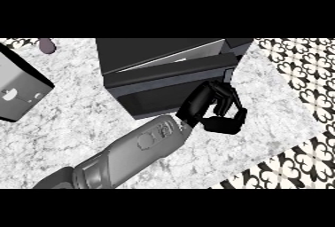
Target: Pick up the milk, place it into the microwave and close the microwave
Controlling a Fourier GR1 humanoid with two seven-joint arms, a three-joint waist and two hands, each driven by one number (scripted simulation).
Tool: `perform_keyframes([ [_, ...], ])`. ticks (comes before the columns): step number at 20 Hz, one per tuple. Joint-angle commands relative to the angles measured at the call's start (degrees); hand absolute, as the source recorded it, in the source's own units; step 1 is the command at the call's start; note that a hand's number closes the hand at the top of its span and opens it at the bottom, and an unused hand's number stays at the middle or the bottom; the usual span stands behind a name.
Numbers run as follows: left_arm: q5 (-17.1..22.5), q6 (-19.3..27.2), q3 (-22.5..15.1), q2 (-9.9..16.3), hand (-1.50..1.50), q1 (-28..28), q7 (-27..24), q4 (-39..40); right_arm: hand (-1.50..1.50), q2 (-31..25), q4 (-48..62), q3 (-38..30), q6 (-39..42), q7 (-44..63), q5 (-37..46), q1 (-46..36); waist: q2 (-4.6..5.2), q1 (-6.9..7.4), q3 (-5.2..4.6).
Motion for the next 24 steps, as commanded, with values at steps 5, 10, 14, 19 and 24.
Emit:
perform_keyframes([
  [5, 3.92, 1.24, 1.99, -0.53, 1.50, -6.63, -0.24, 4.62, -1.50, -2.40, -0.85, -0.45, 0.52, 2.21, -2.48, -1.86, 1.05, -2.81, 0.17],
  [10, 5.28, 1.90, 2.70, -0.48, 1.50, -8.64, -0.94, 7.42, -1.50, -4.17, -0.62, -1.36, 0.95, 3.25, -3.64, -2.69, 1.67, -4.18, 0.20],
  [14, 6.34, 3.02, 3.21, -0.44, 1.50, -10.20, -1.04, 8.91, -1.50, -5.69, -0.98, -2.37, 1.14, 3.95, -4.36, -3.41, 1.56, -5.48, 0.19],
  [19, 7.12, 4.28, 2.69, -0.41, 1.50, -9.92, -1.80, 8.94, -1.50, -7.61, -0.06, -4.07, 1.14, 4.76, -5.41, -4.70, 2.00, -6.18, 0.25],
  [24, 8.05, 5.84, 2.12, -0.40, 1.50, -10.11, -2.37, 8.14, -1.50, -8.80, 0.41, -4.63, 1.27, 5.48, -6.28, -5.68, 1.93, -6.69, 0.30],
])
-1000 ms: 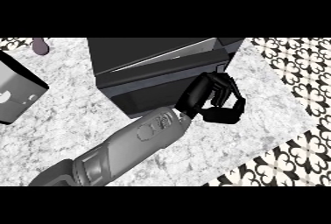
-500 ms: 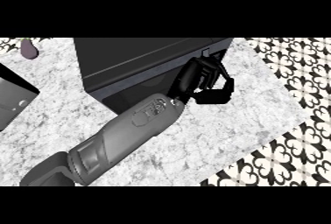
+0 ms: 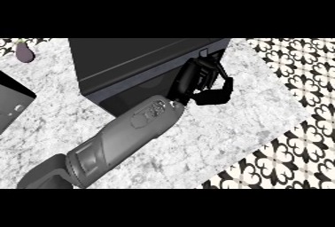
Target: Pick up the milk, place it into the microwave and close the microwave
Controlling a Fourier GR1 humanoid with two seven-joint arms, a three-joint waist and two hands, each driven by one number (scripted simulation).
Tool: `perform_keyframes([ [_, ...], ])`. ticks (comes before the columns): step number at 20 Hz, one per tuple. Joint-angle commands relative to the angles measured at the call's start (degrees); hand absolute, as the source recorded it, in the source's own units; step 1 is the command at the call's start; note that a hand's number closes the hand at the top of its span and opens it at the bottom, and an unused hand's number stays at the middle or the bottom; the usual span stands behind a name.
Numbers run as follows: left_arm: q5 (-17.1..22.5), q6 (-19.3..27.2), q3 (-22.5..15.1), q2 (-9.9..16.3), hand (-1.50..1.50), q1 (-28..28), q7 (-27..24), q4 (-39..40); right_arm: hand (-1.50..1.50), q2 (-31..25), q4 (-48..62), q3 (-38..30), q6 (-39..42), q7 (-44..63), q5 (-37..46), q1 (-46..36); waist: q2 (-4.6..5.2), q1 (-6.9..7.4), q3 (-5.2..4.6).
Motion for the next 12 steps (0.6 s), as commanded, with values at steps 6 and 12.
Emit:
perform_keyframes([
  [6, 1.44, 0.42, -0.13, -3.11, 1.50, -4.48, -0.39, 1.93, -1.50, -2.02, 1.03, -1.03, 0.72, 1.09, -3.03, -1.83, 0.65, -1.26, 0.26],
  [12, 2.51, 1.74, -0.25, -3.09, 1.50, -3.84, -1.22, 1.87, -1.50, -3.17, 1.82, -2.25, 0.83, 1.51, -5.16, -2.88, 0.80, -2.05, 0.25],
])
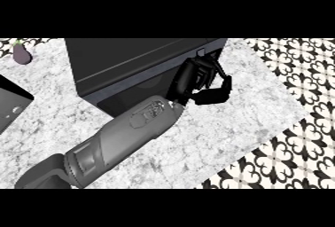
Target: Pick up the milk, place it into the microwave and close the microwave
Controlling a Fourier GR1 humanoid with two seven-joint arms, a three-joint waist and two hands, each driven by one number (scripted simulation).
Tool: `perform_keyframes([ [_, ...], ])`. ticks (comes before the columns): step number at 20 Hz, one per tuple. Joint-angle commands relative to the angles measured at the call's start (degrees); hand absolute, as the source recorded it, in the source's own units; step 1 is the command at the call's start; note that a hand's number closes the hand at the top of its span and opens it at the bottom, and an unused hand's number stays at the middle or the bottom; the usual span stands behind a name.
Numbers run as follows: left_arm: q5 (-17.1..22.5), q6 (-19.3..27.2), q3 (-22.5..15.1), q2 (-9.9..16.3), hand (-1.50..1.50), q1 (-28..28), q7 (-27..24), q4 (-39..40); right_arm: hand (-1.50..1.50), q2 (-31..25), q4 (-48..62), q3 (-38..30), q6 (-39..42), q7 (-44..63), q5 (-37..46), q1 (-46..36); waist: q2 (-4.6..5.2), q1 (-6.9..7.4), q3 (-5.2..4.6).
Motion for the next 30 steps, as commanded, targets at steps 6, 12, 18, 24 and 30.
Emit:
perform_keyframes([
  [6, 1.13, -0.30, -0.14, -3.72, 1.50, -4.26, -0.16, 2.21, -1.50, -1.55, 0.85, -0.25, 0.82, 1.21, -3.07, -1.10, 0.83, -1.25, 0.24],
  [12, 5.30, 9.84, 6.58, -3.94, 1.50, -1.15, 0.82, 7.68, -1.50, -2.34, 1.92, -3.11, -0.58, 1.66, -4.60, -0.61, 0.21, 2.69, 0.15],
  [18, 6.43, 7.35, 4.65, -3.56, 1.50, -0.29, -0.48, 10.55, -1.50, -3.34, 1.90, -6.41, -1.62, 1.90, -6.22, 0.08, -0.09, 5.34, 0.05],
  [24, 8.40, 3.52, 2.37, -0.91, 1.50, 0.57, -0.61, 12.39, -1.50, -3.69, 1.38, -8.37, -2.17, 2.26, -7.41, 1.26, 0.56, 7.36, -0.04],
  [30, 10.29, 1.79, 1.84, 0.50, -1.50, 0.42, -2.04, 12.76, -1.50, -3.92, 0.38, -10.11, -2.72, 2.83, -8.76, 2.70, 0.34, 9.08, -0.12],
])
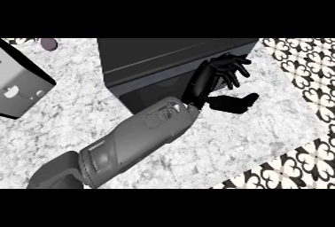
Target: Pick up the milk, place it into the microwave and close the microwave
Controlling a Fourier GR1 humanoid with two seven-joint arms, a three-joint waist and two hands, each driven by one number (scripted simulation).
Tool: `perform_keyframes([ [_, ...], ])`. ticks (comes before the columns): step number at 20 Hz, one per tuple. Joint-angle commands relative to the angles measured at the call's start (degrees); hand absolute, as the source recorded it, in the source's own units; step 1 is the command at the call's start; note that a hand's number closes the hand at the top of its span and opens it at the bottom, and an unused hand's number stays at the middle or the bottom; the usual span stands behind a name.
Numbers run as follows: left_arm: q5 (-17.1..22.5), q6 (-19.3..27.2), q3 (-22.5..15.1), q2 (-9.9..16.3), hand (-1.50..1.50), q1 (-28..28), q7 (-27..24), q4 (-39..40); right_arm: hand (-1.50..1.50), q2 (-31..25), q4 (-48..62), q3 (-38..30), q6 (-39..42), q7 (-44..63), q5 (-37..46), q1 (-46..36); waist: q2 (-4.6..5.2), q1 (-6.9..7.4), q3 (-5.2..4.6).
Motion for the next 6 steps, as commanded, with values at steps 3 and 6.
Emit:
perform_keyframes([
  [3, 2.40, 2.53, 3.81, 5.27, -1.50, 4.06, -0.11, 10.23, -1.50, -0.44, -1.60, -2.02, -0.60, 0.71, -1.29, 1.67, 0.08, 2.90, -0.31],
  [6, 3.01, 2.19, 2.96, 4.72, -1.50, 4.04, -0.59, 10.46, -1.50, -0.45, -2.42, -2.18, -0.55, 1.01, -2.42, 1.97, 0.25, 3.75, -0.27],
])
